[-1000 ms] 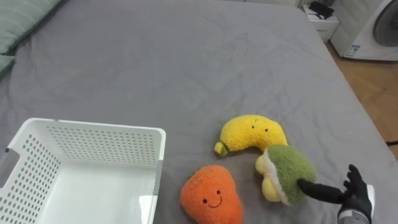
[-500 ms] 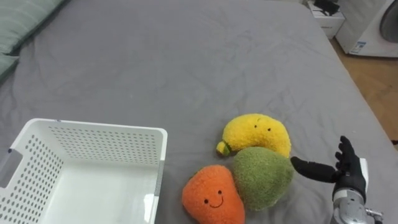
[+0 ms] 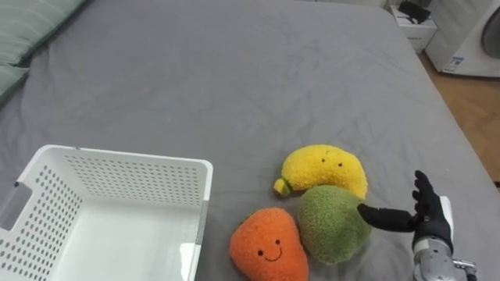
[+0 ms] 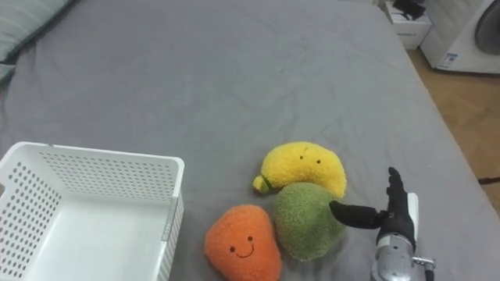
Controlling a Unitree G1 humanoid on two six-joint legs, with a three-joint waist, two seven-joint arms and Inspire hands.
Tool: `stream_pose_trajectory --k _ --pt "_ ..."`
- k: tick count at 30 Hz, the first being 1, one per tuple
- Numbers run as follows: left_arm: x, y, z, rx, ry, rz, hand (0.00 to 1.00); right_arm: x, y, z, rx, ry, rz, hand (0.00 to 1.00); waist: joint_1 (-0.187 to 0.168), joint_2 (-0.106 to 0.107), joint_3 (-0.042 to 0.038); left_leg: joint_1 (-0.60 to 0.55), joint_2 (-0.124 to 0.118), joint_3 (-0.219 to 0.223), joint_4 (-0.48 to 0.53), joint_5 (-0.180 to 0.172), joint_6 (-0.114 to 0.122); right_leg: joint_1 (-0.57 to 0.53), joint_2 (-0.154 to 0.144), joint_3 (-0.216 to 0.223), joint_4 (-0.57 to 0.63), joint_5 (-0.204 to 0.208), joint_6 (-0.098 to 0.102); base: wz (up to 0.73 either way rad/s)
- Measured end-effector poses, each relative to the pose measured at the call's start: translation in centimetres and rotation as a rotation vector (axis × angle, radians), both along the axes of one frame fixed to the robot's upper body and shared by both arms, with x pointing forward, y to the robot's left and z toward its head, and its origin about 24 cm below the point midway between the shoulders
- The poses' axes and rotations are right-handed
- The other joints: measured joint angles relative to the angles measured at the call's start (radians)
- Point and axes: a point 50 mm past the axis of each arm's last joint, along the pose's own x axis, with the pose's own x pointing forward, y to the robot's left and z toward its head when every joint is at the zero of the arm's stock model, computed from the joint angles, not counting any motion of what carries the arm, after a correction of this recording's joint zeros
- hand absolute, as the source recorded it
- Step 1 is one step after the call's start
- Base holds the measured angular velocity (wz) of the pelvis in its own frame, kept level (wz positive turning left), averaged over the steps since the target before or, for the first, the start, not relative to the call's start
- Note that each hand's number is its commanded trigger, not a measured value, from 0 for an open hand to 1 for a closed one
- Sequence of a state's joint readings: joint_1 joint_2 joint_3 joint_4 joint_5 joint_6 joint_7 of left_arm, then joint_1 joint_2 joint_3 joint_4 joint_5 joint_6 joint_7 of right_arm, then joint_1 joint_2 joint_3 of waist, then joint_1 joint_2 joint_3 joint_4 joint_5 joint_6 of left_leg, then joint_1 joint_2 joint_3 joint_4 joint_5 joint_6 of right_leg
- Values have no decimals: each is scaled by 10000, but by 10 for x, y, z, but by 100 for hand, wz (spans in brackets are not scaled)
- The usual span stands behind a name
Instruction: Collect toys from the bed
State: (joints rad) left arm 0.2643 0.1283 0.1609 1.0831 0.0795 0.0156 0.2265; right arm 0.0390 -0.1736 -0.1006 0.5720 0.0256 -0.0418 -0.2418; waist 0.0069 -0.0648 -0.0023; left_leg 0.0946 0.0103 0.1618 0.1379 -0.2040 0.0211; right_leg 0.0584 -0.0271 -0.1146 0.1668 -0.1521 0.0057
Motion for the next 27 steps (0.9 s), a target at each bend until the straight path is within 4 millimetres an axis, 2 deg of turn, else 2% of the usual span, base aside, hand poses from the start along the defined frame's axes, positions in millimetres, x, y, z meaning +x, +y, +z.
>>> stream_pose_trajectory --k 6,11,16,19,21,27 --pt "1 0 0 7 -34 -13 0 -6 1 -10 255 517 183 0 179 -138 5 -39 0 -28 68 -2 1 -7 -7 -44 2 -1 1 2" --pt "2 0 0 23 -70 -16 0 -6 4 -10 361 566 415 0 292 -117 14 -33 4 -50 91 -2 1 0 -9 -53 25 0 0 0" --pt "-2 -1 -1 -2 131 16 0 -7 11 -16 331 941 1134 0 324 -108 94 41 2 -101 108 -3 0 110 -11 -83 22 0 0 1" --pt "-6 -1 -1 -18 284 15 0 -8 12 -17 375 1037 1182 0 380 -130 108 27 -8 -193 138 -3 1 151 -31 -162 23 0 0 8" --pt "-7 -1 -2 -25 333 16 0 -9 11 -19 344 1136 1194 0 392 -165 156 27 -17 -296 139 -3 1 226 -46 -262 -1 -1 0 14" --pt "-6 -1 -2 -3 344 -44 0 -8 11 -22 115 1365 1359 0 551 -167 149 -12 -38 -394 164 -2 1 282 -52 -336 -146 -2 -1 4"
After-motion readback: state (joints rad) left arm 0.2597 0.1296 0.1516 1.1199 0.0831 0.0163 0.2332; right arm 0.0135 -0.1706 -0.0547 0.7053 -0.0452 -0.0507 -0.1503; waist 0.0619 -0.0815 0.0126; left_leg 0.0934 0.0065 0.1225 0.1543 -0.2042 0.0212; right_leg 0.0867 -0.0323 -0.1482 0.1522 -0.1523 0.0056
